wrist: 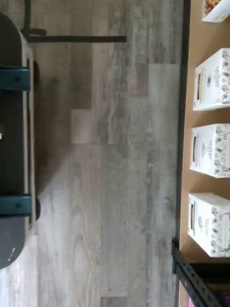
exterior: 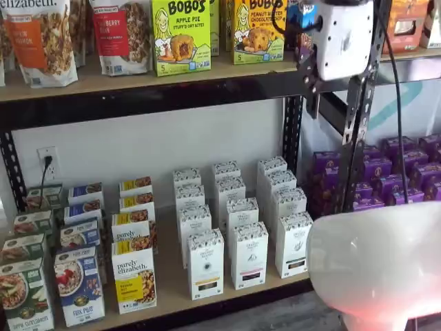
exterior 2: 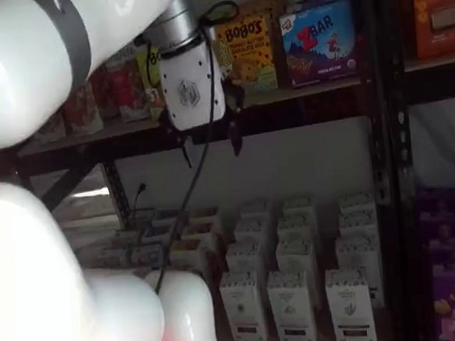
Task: Pick up the white box with a green strip in the middle, on the bottom shelf, the sixth box from the left
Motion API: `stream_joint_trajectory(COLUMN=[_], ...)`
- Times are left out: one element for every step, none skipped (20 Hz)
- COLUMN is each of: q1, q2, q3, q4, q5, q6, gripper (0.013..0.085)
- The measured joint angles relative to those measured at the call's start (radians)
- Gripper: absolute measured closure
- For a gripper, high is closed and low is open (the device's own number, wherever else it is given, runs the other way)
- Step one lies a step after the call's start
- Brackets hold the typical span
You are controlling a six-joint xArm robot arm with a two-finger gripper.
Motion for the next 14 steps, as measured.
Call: stream_joint_trajectory(q1=[-0.011, -0.019, -0.024, -0.029, -0.033, -0.040, -0.054, -0.067, -0.078, -0.082, -0.090, -0.100, -0.108, -0.114], q2=[-0.004, -0.007, -0.010, -0.011, -0.012, -0.014, -0.016, -0.016, -0.012, -0.007, -0.001, 0.005, 0.014, 0.025], q3=[0.029, 0.055, 0.085, 0.110, 0.142, 0.173, 0.204, 0.232, 0.261, 0.285, 0.310, 0.335, 0.361, 0.382], q4=[0.003, 0.005, 0.001, -0.002, -0.009, -0.011, -0.002, 0.009, 0.013, 0.006, 0.004, 0.007, 0.005, 0.006], q5=[-0.029, -0.055, -0.086, -0.112, -0.146, -0.181, -0.218, -0.251, -0.288, -0.318, -0.352, -0.389, -0.429, -0.463], q6=[-0.009, -0.017, -0.021, -0.024, -0.026, -0.032, -0.044, -0.057, -0.067, -0.069, -0.075, -0.085, -0.090, -0.096], gripper=[0.0130, 0.0130, 0.0130, 0.0130, 0.0130, 0.0130, 0.0130, 0.0130, 0.0130, 0.0130, 0.0130, 0.0130, 0.0130, 0.0130])
